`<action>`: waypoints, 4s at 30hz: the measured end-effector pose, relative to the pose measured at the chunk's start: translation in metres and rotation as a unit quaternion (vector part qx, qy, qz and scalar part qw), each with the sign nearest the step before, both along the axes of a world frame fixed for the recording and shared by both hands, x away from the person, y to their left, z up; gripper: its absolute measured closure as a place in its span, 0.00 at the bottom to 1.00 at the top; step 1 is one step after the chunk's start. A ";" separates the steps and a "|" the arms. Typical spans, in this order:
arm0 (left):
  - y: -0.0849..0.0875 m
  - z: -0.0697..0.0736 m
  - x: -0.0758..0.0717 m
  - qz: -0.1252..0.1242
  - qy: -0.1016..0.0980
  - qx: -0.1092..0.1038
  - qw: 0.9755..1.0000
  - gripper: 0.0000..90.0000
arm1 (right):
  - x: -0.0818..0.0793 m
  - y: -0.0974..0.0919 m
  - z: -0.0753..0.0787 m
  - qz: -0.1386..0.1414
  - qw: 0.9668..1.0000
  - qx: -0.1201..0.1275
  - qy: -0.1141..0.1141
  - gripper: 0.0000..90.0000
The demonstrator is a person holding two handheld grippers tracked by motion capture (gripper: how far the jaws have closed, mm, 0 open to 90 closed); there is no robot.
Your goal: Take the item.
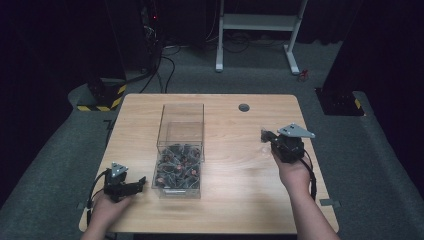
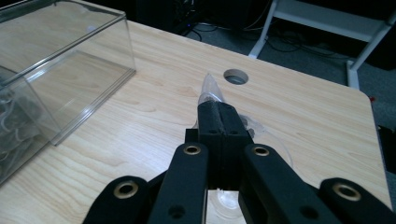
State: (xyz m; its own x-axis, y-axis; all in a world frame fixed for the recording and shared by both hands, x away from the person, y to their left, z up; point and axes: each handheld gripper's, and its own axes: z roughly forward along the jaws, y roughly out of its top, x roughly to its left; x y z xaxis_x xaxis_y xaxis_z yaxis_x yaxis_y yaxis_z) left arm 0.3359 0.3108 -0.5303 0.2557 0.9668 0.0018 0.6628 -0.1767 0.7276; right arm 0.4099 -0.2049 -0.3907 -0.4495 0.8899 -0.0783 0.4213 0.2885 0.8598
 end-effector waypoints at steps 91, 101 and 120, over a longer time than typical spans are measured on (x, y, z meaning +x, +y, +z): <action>0.000 0.000 0.000 0.001 -0.001 -0.001 1.000 0.13 | 0.016 -0.020 -0.038 -0.056 0.996 0.015 0.064 0.10; 0.000 0.000 0.000 0.002 -0.001 -0.001 1.000 0.13 | -0.012 -0.031 -0.050 -0.059 0.997 0.022 0.053 0.10; 0.000 0.000 0.000 0.001 -0.001 -0.001 1.000 0.13 | -0.069 -0.056 -0.117 -0.076 0.993 -0.005 0.094 0.10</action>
